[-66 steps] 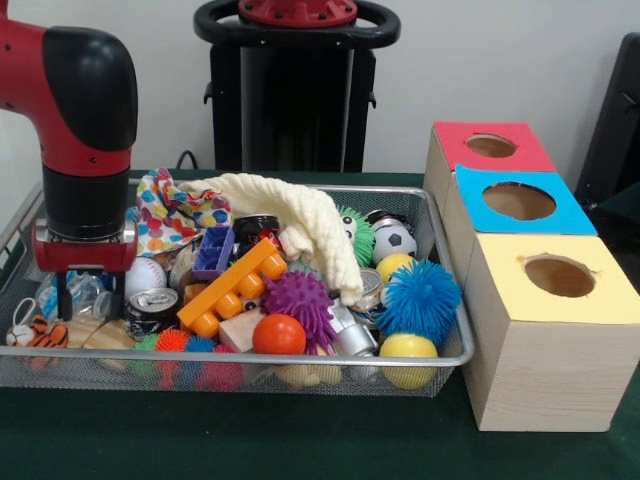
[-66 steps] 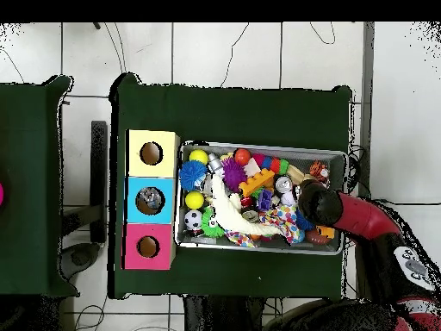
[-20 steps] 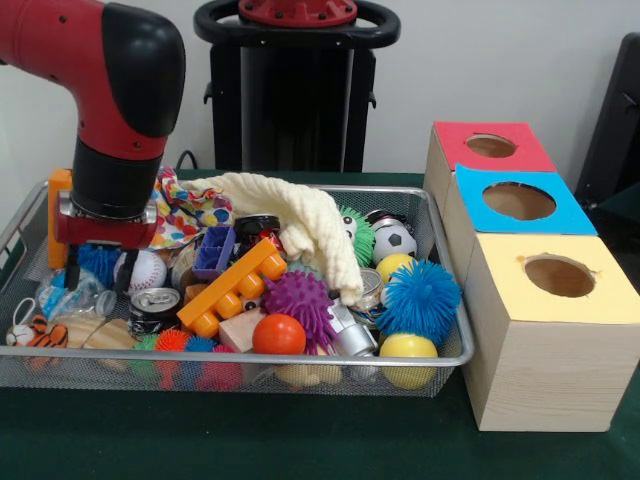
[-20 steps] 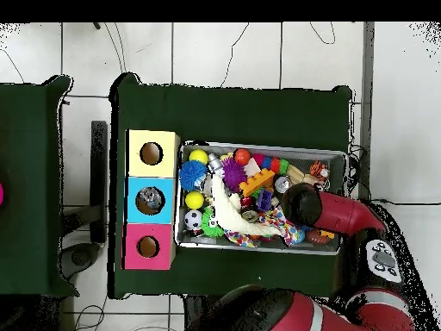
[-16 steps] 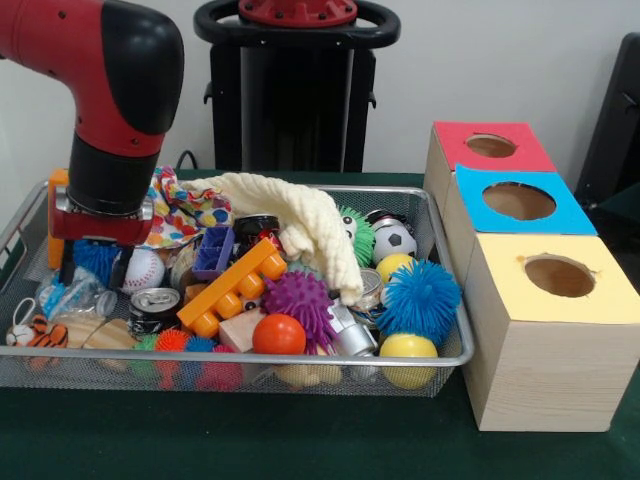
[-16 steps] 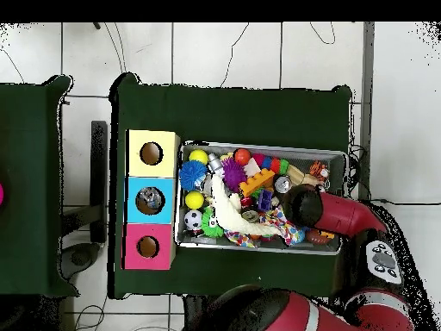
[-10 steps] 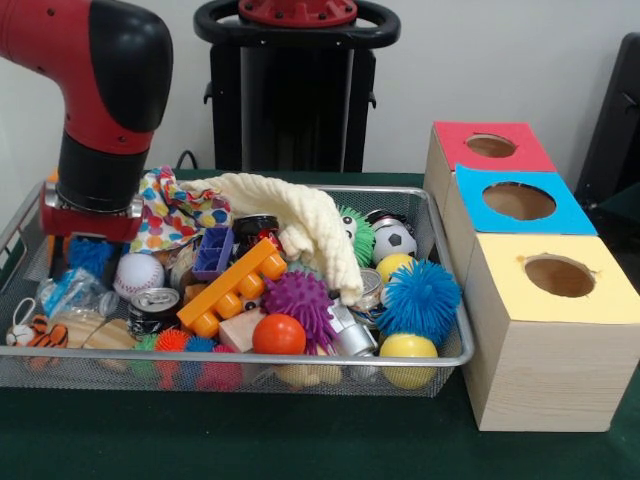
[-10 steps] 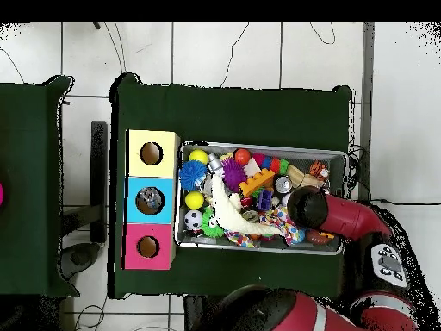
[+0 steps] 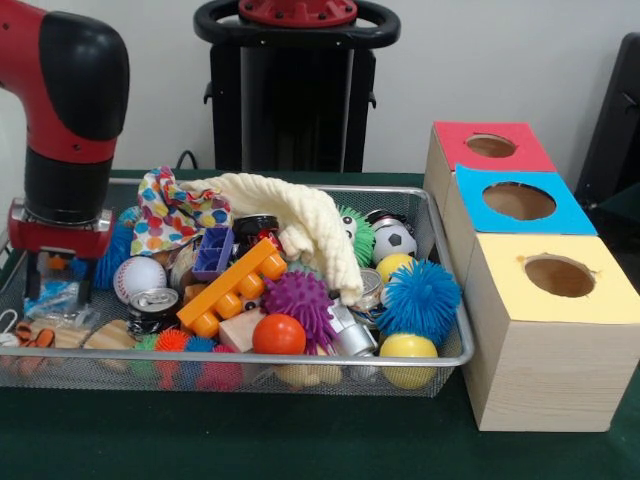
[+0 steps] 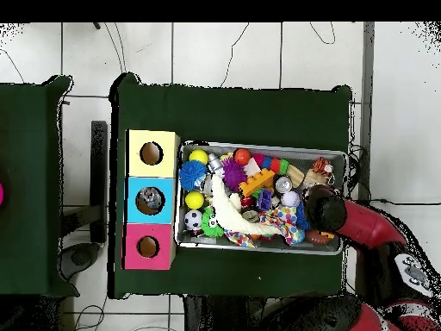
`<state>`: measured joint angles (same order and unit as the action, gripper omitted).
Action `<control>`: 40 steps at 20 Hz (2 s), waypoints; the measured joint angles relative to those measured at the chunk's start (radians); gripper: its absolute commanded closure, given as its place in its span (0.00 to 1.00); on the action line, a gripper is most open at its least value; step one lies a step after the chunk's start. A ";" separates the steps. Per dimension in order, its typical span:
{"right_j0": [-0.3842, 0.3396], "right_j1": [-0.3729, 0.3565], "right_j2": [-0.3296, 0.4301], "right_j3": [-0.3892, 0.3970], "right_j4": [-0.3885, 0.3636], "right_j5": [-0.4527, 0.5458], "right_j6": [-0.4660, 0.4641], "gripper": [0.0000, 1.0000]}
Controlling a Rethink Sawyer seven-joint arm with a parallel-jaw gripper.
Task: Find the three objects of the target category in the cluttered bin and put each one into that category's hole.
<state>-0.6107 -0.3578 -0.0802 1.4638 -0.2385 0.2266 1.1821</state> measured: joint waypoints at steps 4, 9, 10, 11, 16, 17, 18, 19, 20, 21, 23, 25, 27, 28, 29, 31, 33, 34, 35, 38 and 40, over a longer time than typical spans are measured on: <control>-0.026 -0.003 0.025 0.000 0.000 -0.026 0.000 0.00; -0.030 -0.002 0.034 0.000 0.000 -0.037 0.000 0.00; -0.030 -0.002 0.034 0.000 0.000 -0.038 0.000 0.00; -0.030 -0.002 0.034 0.000 0.000 -0.038 0.000 0.00; -0.030 -0.002 0.034 0.000 0.000 -0.039 0.000 0.00; -0.030 -0.002 0.034 0.000 0.000 -0.039 0.000 0.00; -0.029 -0.002 0.034 0.000 0.000 -0.039 0.000 0.00; -0.029 -0.002 0.034 0.000 0.000 -0.039 0.000 0.00; -0.029 -0.002 0.034 0.000 0.000 -0.040 0.000 0.00; -0.028 -0.002 0.034 0.000 0.000 -0.040 0.000 0.00; -0.028 -0.002 0.034 0.000 0.000 -0.040 0.000 0.00; -0.032 -0.003 0.041 0.001 -0.001 -0.040 0.000 0.00; -0.045 -0.005 0.059 0.003 -0.001 -0.041 0.000 0.00; -0.073 -0.010 0.098 0.010 -0.001 -0.042 0.000 0.00; -0.086 -0.011 0.115 0.013 -0.001 -0.043 0.000 0.00; -0.149 -0.014 0.192 0.036 -0.001 -0.051 0.000 0.00; -0.193 -0.015 0.240 0.058 -0.001 -0.058 0.000 0.00; -0.207 -0.015 0.254 0.066 -0.001 -0.060 0.000 0.00; -0.220 -0.015 0.267 0.072 -0.001 -0.062 0.000 0.00; -0.247 -0.015 0.294 0.083 -0.003 -0.065 0.000 0.00; -0.266 -0.016 0.317 0.094 -0.011 -0.071 0.000 0.00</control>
<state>-0.8767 -0.3736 0.2373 1.5573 -0.2498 0.1554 1.1821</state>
